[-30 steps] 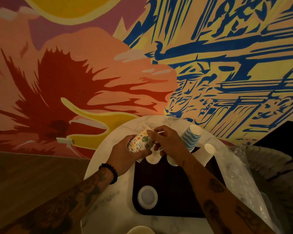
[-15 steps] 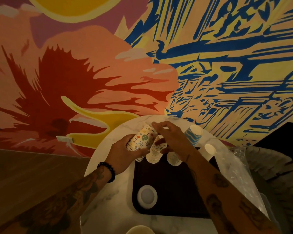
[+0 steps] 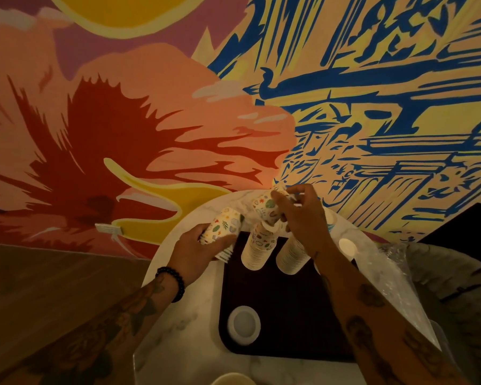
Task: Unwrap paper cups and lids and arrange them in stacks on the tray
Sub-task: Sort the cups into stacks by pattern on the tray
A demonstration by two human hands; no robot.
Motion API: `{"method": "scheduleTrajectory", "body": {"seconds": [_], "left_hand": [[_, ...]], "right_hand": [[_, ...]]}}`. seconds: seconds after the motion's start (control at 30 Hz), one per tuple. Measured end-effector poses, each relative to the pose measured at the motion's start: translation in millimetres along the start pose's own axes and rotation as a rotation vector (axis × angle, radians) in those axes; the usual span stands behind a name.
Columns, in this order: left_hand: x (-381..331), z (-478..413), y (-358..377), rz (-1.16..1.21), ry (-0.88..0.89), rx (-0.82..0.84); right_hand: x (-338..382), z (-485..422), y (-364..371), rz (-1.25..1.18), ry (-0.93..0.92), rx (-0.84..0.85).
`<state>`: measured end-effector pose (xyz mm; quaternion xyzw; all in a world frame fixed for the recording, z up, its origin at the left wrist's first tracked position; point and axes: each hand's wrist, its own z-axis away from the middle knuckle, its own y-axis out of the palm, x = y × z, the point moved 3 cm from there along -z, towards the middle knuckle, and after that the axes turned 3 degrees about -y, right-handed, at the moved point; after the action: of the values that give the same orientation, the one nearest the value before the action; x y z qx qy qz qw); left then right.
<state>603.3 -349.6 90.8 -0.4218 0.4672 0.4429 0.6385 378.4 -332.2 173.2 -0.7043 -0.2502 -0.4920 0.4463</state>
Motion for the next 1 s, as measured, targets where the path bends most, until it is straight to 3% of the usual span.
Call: {"method": "scheduleTrajectory", "body": {"seconds": [0.17,0.43,0.63,0.77,0.83,1.0], "left_hand": [[3,-4,-3,0.300,-0.195,-0.040],[-1,-3,-4,0.363,-0.244,-0.024],[-6,3,6,0.169,-0.101,0.056],[-18,9,15,-0.050,0.088,0.090],[-24,13,19,-0.118,0.168,0.115],[-23,17,21,-0.156,0.198,0.165]], "right_hand": [[-13,1,-5,0.201,-0.042,-0.015],[-50,15,15,0.553,0.044,0.281],[-29,14,13,0.363,-0.018,0.097],[-8,20,24,0.060,0.195,0.298],[-6,26,29,0.021,0.246,0.382],[-11,31,33,-0.078,0.255,0.357]]}}
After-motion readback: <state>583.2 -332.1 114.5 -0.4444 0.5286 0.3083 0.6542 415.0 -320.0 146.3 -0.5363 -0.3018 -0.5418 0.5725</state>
